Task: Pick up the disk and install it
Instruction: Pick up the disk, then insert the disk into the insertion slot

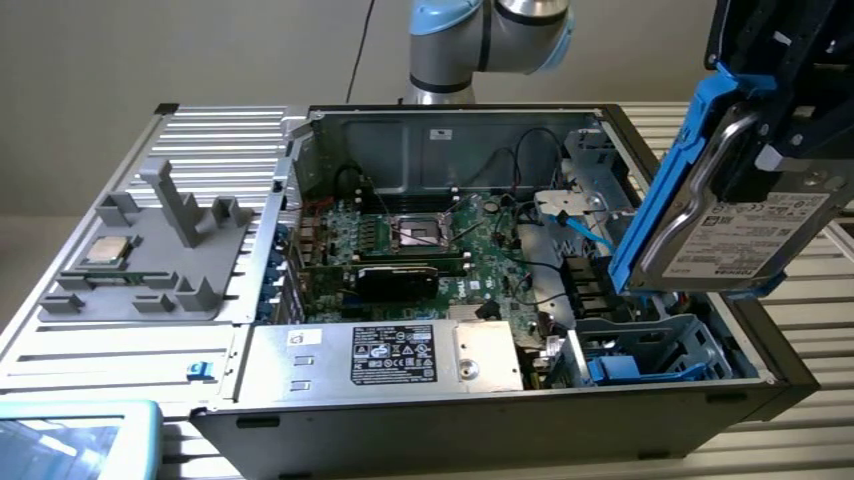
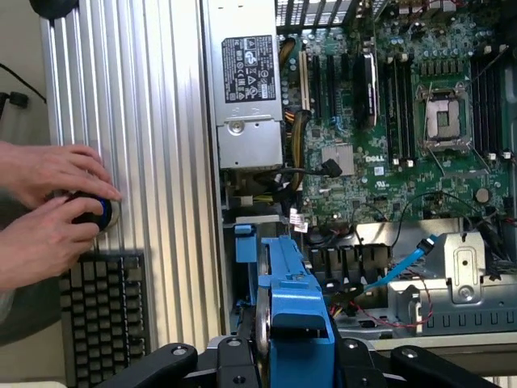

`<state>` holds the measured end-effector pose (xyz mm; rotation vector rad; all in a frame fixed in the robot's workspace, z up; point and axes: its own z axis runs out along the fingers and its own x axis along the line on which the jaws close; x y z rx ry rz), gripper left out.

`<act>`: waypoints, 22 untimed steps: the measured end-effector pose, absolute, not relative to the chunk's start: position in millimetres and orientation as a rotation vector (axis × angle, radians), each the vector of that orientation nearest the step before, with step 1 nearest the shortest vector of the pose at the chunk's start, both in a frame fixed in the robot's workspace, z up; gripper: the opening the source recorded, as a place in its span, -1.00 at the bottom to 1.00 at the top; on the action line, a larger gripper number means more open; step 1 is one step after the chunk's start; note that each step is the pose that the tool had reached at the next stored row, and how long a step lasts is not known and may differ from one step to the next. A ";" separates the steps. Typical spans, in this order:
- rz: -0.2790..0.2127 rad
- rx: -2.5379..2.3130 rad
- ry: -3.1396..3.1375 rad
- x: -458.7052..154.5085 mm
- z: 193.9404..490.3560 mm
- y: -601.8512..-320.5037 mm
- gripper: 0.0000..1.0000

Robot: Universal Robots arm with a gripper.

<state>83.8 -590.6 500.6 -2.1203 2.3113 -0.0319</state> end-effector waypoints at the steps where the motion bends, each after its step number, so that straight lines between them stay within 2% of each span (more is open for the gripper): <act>1: -0.032 -2.121 2.311 84.1 500.3 -591.2 -0.25; 22: -0.032 -2.121 2.311 85.7 498.7 -597.9 -0.25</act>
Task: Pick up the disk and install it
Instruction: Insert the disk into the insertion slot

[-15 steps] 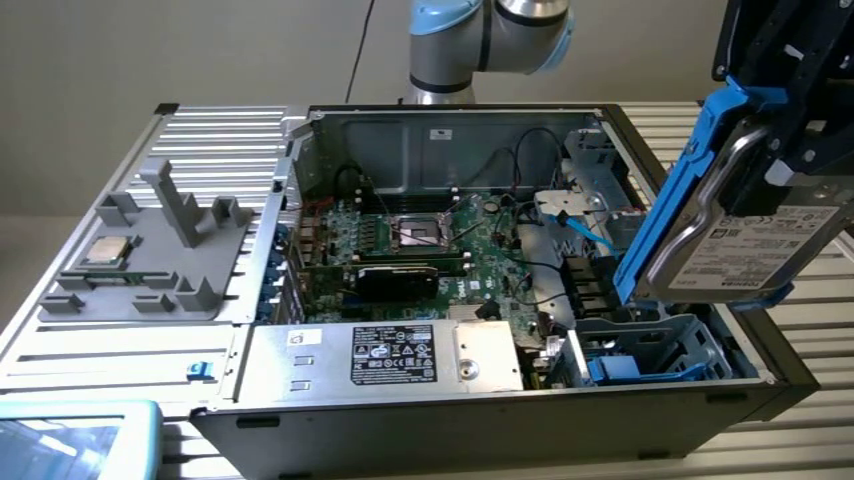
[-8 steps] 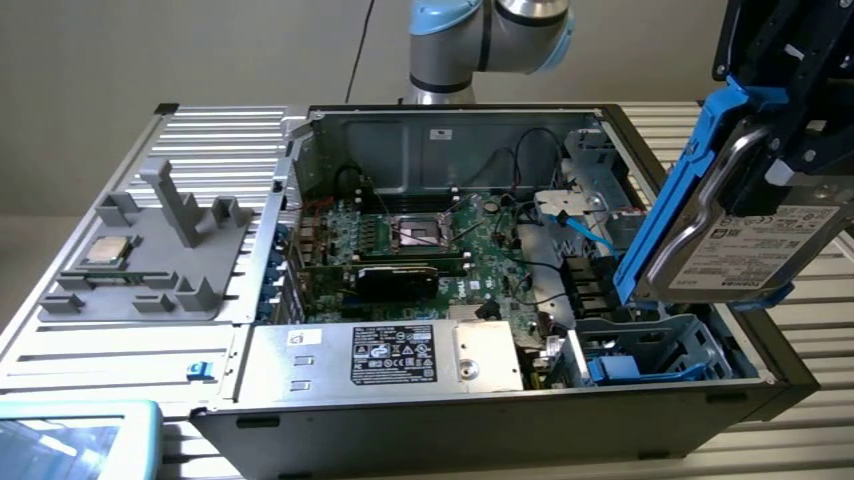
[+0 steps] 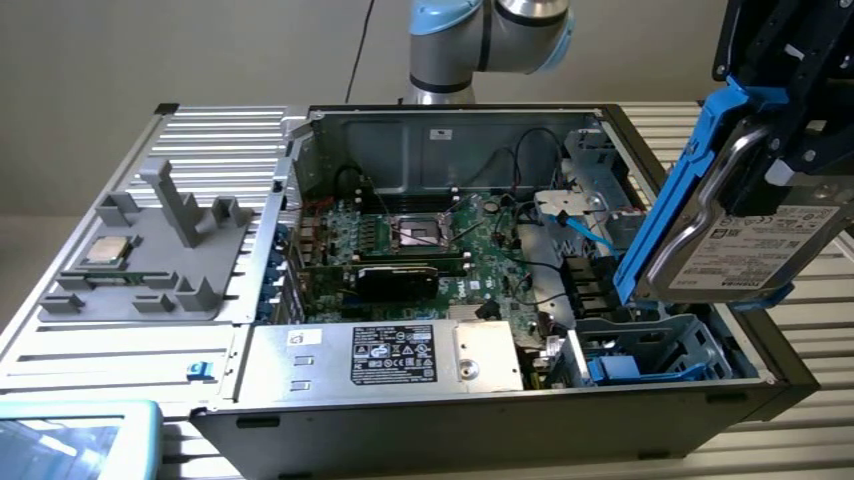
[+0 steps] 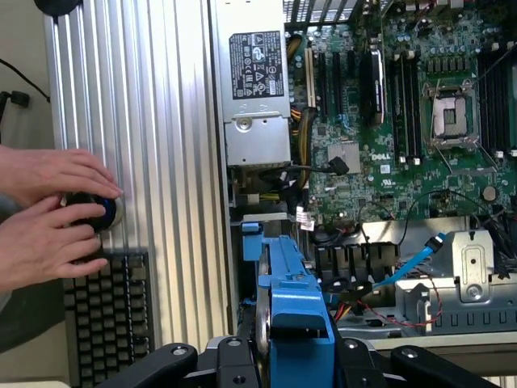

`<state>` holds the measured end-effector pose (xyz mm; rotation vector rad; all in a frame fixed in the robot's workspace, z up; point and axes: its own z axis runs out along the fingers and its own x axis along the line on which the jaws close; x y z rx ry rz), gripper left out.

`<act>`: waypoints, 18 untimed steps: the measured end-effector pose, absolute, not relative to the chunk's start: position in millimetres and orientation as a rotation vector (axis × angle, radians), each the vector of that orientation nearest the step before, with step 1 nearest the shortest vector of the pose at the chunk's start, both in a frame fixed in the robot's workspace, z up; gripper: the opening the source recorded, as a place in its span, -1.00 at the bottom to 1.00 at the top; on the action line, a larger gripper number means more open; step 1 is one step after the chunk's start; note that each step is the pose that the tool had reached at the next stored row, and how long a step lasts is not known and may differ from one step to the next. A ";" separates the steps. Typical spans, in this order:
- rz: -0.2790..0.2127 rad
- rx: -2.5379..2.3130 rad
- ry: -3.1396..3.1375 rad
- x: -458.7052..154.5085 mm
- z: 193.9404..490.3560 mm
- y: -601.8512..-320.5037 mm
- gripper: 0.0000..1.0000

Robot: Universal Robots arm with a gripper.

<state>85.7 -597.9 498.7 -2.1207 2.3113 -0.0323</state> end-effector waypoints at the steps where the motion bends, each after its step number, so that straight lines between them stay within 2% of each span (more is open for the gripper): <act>1: -0.032 -2.121 2.311 85.7 498.7 -597.9 -0.25; 18: -0.027 -2.162 2.283 83.5 489.3 -594.6 -0.25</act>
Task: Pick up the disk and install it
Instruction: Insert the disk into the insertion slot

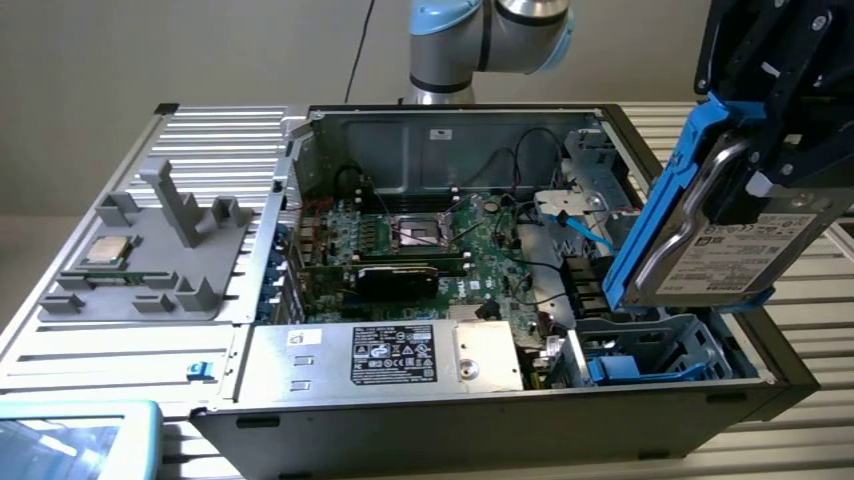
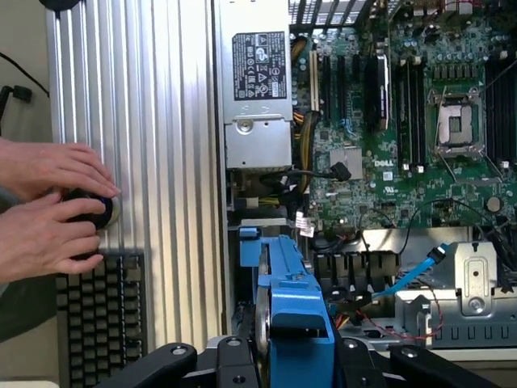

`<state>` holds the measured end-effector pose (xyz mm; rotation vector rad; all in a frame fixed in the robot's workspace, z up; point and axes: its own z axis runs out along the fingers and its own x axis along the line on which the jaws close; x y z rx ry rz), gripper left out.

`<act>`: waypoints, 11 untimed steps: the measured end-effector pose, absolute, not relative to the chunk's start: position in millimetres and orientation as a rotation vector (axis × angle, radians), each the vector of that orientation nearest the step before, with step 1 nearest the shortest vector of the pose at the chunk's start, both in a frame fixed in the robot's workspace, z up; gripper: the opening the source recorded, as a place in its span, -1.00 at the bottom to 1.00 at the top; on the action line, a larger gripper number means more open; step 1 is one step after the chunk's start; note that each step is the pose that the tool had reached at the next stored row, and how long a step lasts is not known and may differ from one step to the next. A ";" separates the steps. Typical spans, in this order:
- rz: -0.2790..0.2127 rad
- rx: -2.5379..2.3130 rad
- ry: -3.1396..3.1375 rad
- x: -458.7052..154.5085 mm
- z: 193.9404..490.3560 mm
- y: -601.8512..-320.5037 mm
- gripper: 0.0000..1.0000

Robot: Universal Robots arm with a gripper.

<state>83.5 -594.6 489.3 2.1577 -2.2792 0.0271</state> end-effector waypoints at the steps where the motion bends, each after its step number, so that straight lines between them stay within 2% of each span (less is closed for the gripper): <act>1: 0.029 2.157 -2.277 83.5 489.0 -594.4 -0.25; 5: 0.049 2.153 -2.263 83.5 486.3 -590.3 -0.25; 11: 0.050 2.154 -2.262 83.5 476.4 -589.8 -0.25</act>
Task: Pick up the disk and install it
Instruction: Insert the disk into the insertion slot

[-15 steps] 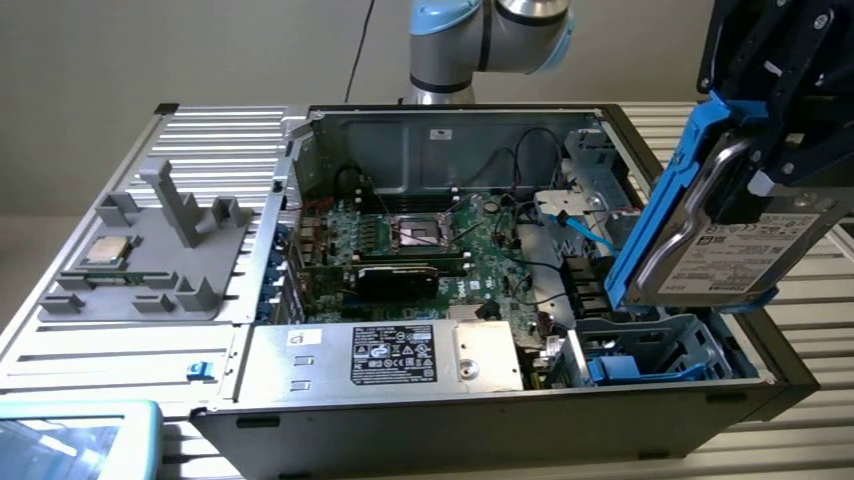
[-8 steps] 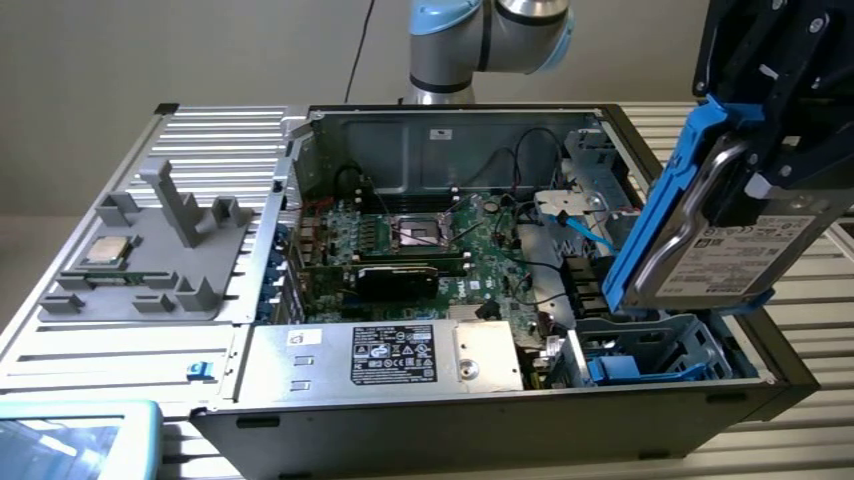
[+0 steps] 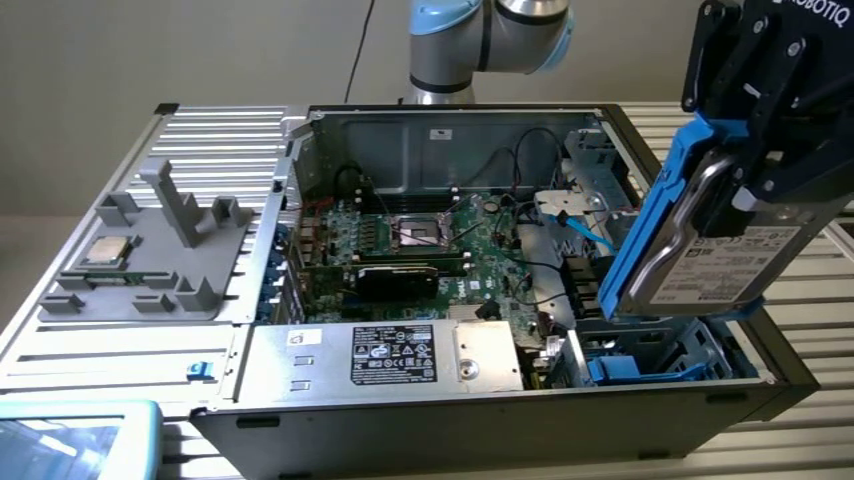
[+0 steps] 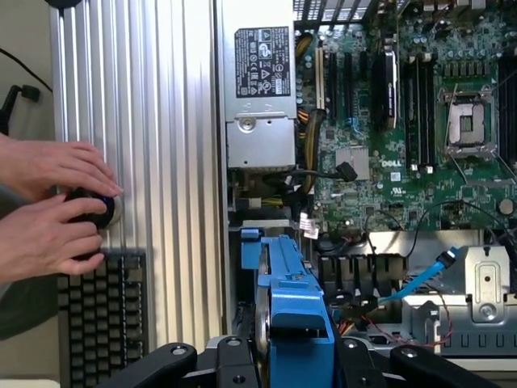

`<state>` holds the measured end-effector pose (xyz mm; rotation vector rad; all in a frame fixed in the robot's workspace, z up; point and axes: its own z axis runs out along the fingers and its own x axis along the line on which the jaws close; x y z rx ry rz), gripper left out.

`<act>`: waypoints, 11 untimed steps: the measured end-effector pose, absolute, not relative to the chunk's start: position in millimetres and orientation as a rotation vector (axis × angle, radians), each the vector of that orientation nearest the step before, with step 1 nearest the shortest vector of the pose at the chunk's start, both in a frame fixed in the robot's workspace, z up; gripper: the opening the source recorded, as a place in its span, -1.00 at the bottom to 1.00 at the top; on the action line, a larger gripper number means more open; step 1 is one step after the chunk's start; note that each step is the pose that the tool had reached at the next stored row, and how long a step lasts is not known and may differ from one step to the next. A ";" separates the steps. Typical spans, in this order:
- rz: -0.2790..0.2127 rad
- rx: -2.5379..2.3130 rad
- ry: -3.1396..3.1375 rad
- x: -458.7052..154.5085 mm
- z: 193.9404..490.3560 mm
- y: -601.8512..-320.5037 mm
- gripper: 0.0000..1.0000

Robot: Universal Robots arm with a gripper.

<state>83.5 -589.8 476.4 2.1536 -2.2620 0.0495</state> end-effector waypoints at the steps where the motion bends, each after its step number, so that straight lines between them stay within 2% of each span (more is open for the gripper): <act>1: 0.049 2.154 -2.262 83.5 474.6 -589.8 -0.25; 11: 0.029 2.154 -2.262 83.5 458.8 -590.2 -0.25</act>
